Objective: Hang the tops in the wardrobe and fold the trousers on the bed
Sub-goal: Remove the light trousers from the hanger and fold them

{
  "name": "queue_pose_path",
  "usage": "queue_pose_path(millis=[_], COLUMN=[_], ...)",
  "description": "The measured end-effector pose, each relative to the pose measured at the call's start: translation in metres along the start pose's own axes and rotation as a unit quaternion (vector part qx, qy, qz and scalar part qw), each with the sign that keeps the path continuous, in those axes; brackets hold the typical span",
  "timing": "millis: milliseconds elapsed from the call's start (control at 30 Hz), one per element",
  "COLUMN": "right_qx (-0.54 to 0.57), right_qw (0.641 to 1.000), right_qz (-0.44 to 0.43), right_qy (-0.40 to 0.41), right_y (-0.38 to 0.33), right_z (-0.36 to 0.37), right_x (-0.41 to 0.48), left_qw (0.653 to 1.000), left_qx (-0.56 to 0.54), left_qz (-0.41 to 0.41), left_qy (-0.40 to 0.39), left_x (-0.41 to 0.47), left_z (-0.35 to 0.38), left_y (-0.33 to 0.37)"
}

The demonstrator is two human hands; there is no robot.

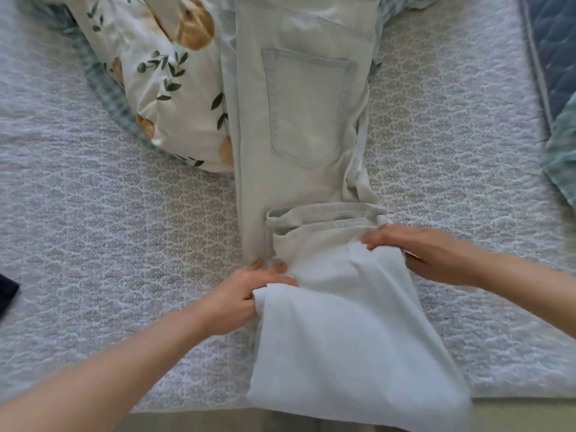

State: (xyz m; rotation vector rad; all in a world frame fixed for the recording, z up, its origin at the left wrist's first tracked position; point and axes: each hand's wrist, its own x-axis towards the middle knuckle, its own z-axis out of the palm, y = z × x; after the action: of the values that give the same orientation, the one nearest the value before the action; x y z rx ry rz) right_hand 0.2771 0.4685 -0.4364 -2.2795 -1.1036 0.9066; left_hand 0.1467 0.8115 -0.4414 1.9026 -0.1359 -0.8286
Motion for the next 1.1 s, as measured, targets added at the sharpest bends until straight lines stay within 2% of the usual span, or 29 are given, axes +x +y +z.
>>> queue_pose_path(millis=[100, 167, 200, 267, 300, 333, 400, 467, 533, 633, 767, 900, 1000, 1100], right_qx=[0.098, 0.184, 0.208, 0.220, 0.226, 0.250, 0.261, 0.316, 0.351, 0.341, 0.315, 0.317, 0.380, 0.466], right_qw=[0.990, 0.966, 0.951, 0.923, 0.913, 0.898, 0.894, 0.864, 0.848, 0.876, 0.894, 0.904, 0.874, 0.815], right_qz=[0.097, 0.181, 0.224, 0.312, 0.340, 0.363, 0.363, 0.391, 0.398, 0.341, 0.319, 0.281, 0.292, 0.333], right_qy=[-0.025, 0.016, 0.043, 0.035, 0.018, 0.011, 0.007, 0.011, 0.005, 0.000, 0.016, 0.052, 0.081, 0.086], right_y=[-0.002, -0.005, 0.000, 0.010, 0.011, 0.011, 0.009, 0.002, -0.001, -0.001, 0.000, -0.011, -0.012, -0.009], right_z=[-0.014, -0.015, -0.010, 0.000, 0.006, 0.012, 0.020, 0.017, 0.009, 0.001, 0.005, 0.002, 0.014, 0.028], right_x=[-0.037, -0.055, -0.062, -0.074, -0.080, -0.083, -0.082, -0.076, -0.070, -0.058, -0.058, -0.078, -0.106, -0.122], left_qw=[0.972, 0.934, 0.899, 0.807, 0.783, 0.781, 0.812, 0.842, 0.848, 0.861, 0.883, 0.927, 0.941, 0.924], left_qx=[-0.219, -0.329, -0.398, -0.513, -0.524, -0.510, -0.446, -0.390, -0.380, -0.388, -0.366, -0.271, -0.238, -0.288], left_qz=[-0.086, -0.140, -0.183, -0.293, -0.335, -0.360, -0.376, -0.371, -0.363, -0.320, -0.284, -0.249, -0.216, -0.228], left_qy=[-0.016, -0.023, -0.028, -0.018, -0.011, 0.001, 0.023, 0.044, 0.070, 0.076, 0.071, 0.080, 0.103, 0.110], left_x=[0.002, 0.001, 0.001, 0.003, 0.004, 0.005, 0.005, 0.004, 0.004, 0.006, 0.005, -0.007, -0.009, -0.002], left_z=[0.026, 0.043, 0.050, 0.060, 0.064, 0.067, 0.070, 0.070, 0.069, 0.067, 0.074, 0.084, 0.090, 0.097], left_y=[0.041, 0.057, 0.062, 0.064, 0.062, 0.061, 0.052, 0.045, 0.037, 0.040, 0.048, 0.051, 0.055, 0.058])
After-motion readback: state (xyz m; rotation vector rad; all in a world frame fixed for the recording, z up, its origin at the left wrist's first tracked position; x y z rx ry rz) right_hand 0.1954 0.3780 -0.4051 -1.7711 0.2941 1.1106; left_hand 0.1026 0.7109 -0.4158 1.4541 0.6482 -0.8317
